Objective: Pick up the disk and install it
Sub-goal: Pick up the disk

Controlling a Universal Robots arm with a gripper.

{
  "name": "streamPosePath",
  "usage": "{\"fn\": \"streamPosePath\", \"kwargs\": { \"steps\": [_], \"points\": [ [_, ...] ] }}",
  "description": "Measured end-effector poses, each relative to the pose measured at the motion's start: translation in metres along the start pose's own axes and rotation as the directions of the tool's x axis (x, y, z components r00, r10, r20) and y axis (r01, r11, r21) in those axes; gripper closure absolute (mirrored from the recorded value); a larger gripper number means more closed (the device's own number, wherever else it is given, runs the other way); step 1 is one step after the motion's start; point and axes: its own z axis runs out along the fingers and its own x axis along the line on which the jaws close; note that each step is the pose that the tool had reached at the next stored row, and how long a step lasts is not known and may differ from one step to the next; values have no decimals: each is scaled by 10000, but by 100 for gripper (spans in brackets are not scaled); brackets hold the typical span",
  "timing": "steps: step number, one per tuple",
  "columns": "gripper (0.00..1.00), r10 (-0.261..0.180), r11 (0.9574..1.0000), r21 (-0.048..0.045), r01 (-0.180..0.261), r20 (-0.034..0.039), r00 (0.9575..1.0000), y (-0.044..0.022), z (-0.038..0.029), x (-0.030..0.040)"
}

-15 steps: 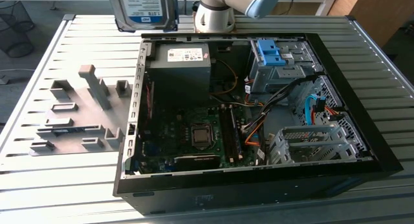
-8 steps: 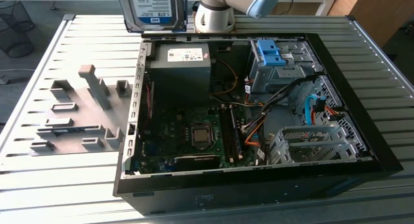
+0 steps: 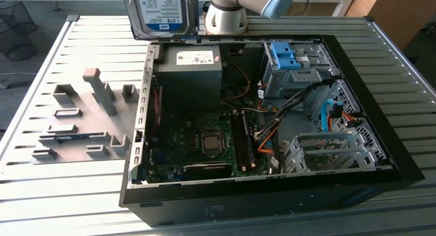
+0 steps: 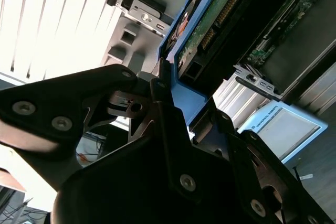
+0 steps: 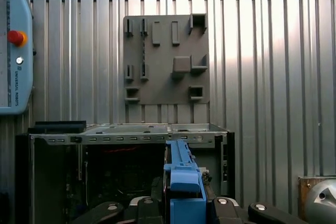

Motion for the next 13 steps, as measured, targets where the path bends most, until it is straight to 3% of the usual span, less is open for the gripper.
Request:
{"fn": "streamPosePath", "kwargs": {
  "steps": [8, 13],
  "points": [
    [63, 9, 10000, 1, -9, -17, 10000, -13, 1, 142],
    [63, 16, 10000, 1, -16, -18, 10000, -31, 2, 191]
  ]
}}
